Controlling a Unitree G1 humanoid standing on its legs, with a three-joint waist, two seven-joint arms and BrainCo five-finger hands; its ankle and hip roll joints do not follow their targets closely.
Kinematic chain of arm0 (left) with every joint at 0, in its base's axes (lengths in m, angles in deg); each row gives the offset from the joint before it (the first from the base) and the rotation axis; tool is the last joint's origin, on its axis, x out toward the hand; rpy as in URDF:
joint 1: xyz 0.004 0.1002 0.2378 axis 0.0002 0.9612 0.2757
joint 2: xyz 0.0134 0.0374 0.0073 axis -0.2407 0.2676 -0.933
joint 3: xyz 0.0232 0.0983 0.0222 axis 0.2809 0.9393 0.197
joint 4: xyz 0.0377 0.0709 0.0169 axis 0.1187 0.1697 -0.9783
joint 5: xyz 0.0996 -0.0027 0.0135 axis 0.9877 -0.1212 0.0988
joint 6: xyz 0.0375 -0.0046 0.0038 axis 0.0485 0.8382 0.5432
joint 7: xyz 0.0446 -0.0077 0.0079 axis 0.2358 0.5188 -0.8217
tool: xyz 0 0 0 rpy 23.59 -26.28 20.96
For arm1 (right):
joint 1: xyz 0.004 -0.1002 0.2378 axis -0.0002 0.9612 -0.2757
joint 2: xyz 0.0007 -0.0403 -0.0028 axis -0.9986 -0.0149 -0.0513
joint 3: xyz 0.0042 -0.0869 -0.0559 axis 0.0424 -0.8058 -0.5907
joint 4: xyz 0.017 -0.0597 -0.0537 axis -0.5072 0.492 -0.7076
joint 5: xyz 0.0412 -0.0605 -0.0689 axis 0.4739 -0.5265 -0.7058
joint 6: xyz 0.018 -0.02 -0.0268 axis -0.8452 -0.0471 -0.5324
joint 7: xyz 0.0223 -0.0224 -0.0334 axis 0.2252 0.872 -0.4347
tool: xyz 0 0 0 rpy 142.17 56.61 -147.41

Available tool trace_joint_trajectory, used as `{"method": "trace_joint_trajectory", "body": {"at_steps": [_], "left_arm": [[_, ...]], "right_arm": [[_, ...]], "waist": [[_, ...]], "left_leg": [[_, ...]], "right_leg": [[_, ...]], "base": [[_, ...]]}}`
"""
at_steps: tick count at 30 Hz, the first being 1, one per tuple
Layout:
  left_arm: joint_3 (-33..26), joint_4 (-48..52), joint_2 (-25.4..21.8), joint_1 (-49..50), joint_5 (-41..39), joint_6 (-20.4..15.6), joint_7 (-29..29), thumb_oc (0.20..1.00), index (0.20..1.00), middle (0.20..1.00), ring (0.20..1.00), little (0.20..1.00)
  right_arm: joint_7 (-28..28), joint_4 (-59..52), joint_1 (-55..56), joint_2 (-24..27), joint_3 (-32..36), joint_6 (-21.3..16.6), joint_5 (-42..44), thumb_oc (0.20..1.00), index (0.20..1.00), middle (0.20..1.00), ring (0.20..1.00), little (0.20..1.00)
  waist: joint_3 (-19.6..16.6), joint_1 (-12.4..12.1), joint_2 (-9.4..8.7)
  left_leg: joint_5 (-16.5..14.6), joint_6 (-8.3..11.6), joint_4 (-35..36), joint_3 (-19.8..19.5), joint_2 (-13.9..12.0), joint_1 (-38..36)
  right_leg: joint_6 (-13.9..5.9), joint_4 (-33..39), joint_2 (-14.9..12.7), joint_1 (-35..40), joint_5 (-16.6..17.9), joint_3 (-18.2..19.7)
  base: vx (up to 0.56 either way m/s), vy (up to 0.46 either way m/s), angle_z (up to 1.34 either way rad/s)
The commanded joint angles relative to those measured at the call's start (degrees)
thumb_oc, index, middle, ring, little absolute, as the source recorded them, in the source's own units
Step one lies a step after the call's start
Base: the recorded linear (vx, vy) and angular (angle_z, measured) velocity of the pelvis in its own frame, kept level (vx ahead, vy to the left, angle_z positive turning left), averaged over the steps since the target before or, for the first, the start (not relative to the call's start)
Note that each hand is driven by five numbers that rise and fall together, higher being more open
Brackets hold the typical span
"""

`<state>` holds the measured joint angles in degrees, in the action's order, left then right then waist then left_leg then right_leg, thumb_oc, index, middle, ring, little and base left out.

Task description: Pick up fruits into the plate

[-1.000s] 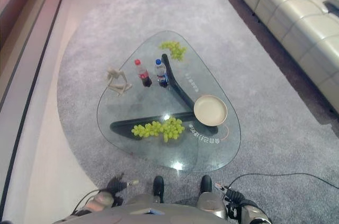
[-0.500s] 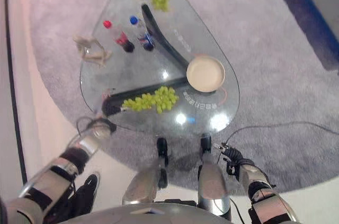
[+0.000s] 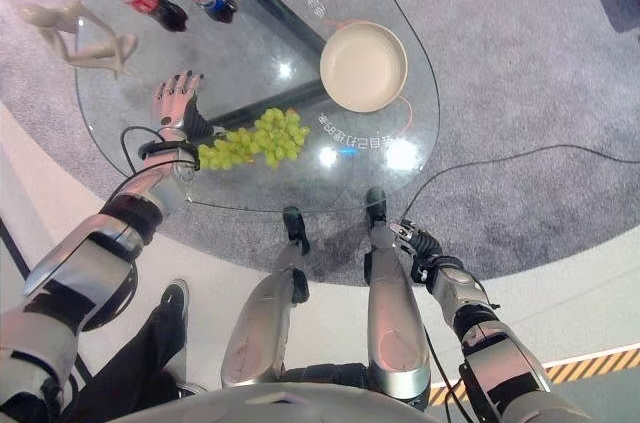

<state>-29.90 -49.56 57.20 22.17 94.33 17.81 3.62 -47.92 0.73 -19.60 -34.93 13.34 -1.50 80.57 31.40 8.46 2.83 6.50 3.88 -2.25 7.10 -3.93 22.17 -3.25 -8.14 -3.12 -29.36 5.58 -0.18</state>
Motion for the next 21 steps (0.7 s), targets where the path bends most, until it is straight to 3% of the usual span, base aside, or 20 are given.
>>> {"method": "trace_joint_trajectory", "body": {"at_steps": [1,14,21], "left_arm": [[-1.3,-3.6,-1.4,-1.9,1.6,2.3,-0.5,1.0,1.0,1.0,1.0,1.0],[1.8,-6.5,1.8,-1.8,-0.4,2.5,3.1,1.0,1.0,1.0,1.0,1.0],[1.8,-7.9,2.9,-0.9,-1.7,4.7,0.7,1.0,1.0,1.0,1.0,1.0]], "right_arm": [[0.4,-1.7,2.3,-1.1,-1.1,-1.8,3.2,1.0,1.0,1.0,1.0,1.0],[-0.3,-4.3,1.5,-1.9,-0.7,-2.2,7.2,1.0,1.0,1.0,1.0,1.0],[0.3,-5.2,0.6,-2.1,-0.9,-2.7,8.9,1.0,1.0,1.0,1.0,1.0]], "waist": [[-1.6,-0.1,-3.03],[-1.6,0.3,-3.04],[-1.6,0.4,-2.91]], "left_leg": [[-5.2,-2.13,-8.3,-3.1,3.9,7.4],[-5.3,-2.37,-10.0,-3.8,4.9,12.7],[-5.2,-2.28,-10.5,-3.9,5.0,14.4]], "right_leg": [[1.45,-7.5,4.5,-6.5,-4.7,0.0],[1.71,-9.3,5.4,-11.8,-4.6,0.5],[1.75,-9.6,5.4,-13.5,-4.3,0.5]], "base": [[-0.04,-0.017,-0.09],[-0.01,-0.007,0.0],[0.0,0.0,0.0]]}}
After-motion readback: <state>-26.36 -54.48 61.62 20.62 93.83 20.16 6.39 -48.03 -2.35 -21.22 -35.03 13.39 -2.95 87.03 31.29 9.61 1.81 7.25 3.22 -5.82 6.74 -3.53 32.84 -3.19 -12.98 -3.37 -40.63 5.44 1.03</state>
